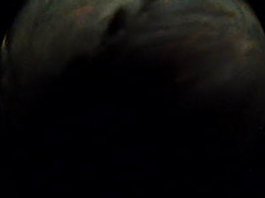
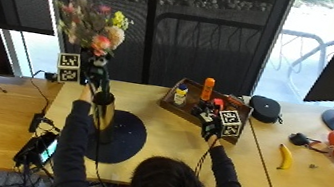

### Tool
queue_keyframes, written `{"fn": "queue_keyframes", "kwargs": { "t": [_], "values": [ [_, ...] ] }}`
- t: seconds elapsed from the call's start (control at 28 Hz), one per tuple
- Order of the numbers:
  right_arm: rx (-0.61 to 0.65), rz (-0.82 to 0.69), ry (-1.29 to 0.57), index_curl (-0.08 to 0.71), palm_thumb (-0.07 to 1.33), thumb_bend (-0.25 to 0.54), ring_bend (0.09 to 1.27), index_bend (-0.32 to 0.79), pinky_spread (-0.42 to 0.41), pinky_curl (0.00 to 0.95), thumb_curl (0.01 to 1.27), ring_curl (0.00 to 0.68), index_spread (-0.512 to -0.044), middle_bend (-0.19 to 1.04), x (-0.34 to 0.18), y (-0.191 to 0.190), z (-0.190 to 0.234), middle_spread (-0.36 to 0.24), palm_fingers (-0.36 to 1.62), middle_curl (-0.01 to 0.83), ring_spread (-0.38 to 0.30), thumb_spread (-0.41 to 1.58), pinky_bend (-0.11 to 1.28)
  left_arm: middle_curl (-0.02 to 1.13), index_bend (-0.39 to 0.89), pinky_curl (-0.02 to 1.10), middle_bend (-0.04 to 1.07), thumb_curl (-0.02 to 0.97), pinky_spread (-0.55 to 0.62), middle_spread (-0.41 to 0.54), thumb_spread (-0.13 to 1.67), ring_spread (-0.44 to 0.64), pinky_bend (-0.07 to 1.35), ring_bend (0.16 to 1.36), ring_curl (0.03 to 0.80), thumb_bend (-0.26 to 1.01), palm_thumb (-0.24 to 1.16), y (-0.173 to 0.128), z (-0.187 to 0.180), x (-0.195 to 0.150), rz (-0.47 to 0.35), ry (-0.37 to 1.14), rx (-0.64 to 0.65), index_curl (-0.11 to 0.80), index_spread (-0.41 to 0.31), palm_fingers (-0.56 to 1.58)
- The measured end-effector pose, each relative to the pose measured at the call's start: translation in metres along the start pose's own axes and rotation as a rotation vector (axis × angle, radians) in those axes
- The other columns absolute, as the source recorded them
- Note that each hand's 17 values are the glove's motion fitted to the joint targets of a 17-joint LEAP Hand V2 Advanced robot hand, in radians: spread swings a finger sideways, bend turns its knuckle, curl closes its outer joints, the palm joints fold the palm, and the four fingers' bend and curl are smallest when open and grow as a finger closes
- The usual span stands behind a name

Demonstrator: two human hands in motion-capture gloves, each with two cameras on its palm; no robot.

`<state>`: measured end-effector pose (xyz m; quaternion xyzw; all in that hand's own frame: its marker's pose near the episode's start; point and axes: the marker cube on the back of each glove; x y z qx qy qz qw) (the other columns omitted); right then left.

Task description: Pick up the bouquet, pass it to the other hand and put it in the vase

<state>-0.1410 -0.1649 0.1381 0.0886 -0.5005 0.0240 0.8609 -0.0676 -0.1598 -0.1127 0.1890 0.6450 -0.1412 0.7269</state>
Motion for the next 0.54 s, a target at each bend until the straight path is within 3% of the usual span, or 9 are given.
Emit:
{"fn": "queue_keyframes", "kwargs": {
  "t": [0.07,0.11,0.14,0.18,0.21,0.36,0.54],
  "values": [
    [-0.013,-0.079,-0.015,0.312,0.72,-0.023,0.35,0.15,0.033,0.339,0.49,0.329,-0.375,0.18,0.001,0.002,0.007,-0.170,0.41,0.362,-0.116,1.04,0.35,0.66,0.49,0.50,0.88,0.547,-0.37,-0.343,0.84,-0.35,0.57,0.90,0.498,-0.06,0.69,0.011,-0.007,-0.053,-0.096,-0.057,-0.130,0.614,-0.334,1.21],
    [-0.084,-0.107,-0.084,0.313,0.72,-0.023,0.35,0.15,0.034,0.338,0.49,0.329,-0.375,0.18,-0.001,0.008,0.009,-0.167,0.41,0.362,-0.113,1.04,0.35,0.64,0.35,0.43,0.81,0.510,-0.18,-0.290,0.86,-0.24,0.34,0.71,0.443,-0.11,0.59,0.020,-0.014,-0.084,-0.146,-0.114,-0.203,0.571,-0.243,0.32],
    [-0.176,-0.105,-0.166,0.313,0.72,-0.023,0.34,0.15,0.034,0.337,0.49,0.328,-0.374,0.19,-0.005,0.015,0.010,-0.164,0.41,0.361,-0.112,1.04,0.34,0.69,0.26,0.55,0.76,0.500,-0.07,-0.218,0.86,-0.15,0.45,0.73,0.553,-0.10,0.57,0.031,-0.022,-0.117,-0.190,-0.186,-0.273,0.582,-0.180,-0.05],
    [-0.263,-0.077,-0.235,0.313,0.72,-0.023,0.34,0.15,0.037,0.338,0.49,0.328,-0.374,0.18,-0.008,0.023,0.010,-0.160,0.41,0.360,-0.111,1.04,0.34,0.71,0.22,0.59,0.69,0.490,0.00,-0.157,0.86,-0.08,0.50,0.75,0.589,-0.09,0.55,0.045,-0.032,-0.146,-0.226,-0.264,-0.331,0.580,-0.141,-0.21],
    [-0.326,-0.035,-0.276,0.313,0.72,-0.023,0.34,0.16,0.042,0.337,0.49,0.328,-0.374,0.18,-0.011,0.031,0.009,-0.154,0.40,0.358,-0.108,1.04,0.33,0.66,0.18,0.57,0.53,0.482,0.06,-0.068,0.87,0.00,0.52,0.72,0.553,-0.08,0.54,0.060,-0.041,-0.170,-0.254,-0.330,-0.373,0.554,-0.100,-0.37],
    [-0.395,0.064,-0.274,0.315,0.72,-0.021,0.33,0.16,0.047,0.335,0.49,0.324,-0.372,0.18,-0.009,0.048,0.005,-0.147,0.40,0.355,-0.100,1.04,0.32,0.49,0.05,0.43,0.30,0.464,0.23,0.107,0.88,0.18,0.46,0.63,0.392,-0.04,0.55,0.102,-0.062,-0.218,-0.312,-0.426,-0.430,0.445,0.004,-0.29],
    [-0.392,0.083,-0.240,0.318,0.73,-0.019,0.32,0.17,0.050,0.335,0.49,0.320,-0.367,0.18,0.001,0.050,0.007,-0.135,0.41,0.349,-0.096,1.04,0.31,0.38,0.01,0.38,0.20,0.442,0.36,0.239,0.89,0.32,0.43,0.60,0.325,-0.03,0.55,0.121,-0.071,-0.222,-0.306,-0.495,-0.439,0.355,0.076,-0.23]
  ]
}}
